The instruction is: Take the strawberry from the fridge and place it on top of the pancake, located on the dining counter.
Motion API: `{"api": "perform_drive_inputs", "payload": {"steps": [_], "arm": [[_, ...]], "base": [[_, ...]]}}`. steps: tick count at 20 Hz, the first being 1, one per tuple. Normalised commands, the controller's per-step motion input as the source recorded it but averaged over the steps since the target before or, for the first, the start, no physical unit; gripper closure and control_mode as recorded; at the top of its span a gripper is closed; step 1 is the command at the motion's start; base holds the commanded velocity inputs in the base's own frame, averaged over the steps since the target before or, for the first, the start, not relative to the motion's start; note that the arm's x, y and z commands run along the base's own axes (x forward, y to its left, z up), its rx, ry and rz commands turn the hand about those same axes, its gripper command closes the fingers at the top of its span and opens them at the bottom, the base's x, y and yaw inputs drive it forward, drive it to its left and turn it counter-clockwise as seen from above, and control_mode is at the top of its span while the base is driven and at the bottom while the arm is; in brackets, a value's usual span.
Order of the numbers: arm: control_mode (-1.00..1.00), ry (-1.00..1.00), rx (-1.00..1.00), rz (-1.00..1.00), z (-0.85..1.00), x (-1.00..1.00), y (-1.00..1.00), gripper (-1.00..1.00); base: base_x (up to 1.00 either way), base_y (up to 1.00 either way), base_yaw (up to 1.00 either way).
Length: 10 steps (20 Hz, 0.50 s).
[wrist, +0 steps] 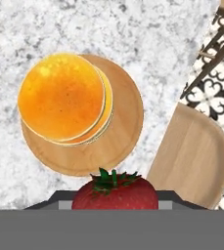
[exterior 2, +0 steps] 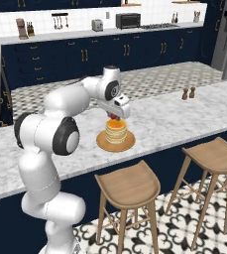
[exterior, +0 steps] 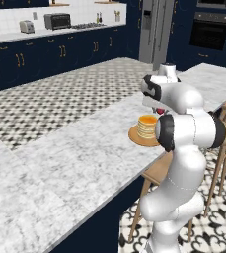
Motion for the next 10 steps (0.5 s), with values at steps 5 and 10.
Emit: {"api": "perform_drive_inputs", "payload": {"steps": [5, 10], "arm": [[-1.0, 0.01, 0.0, 0.0, -0.25, 0.47, 0.0, 1.0], [-1.0, 0.0, 0.0, 0.0, -0.23, 0.6, 0.04, 1.0]], "base": [[0.0, 0.0, 0.0], [0.0, 0.0, 0.0]]}}
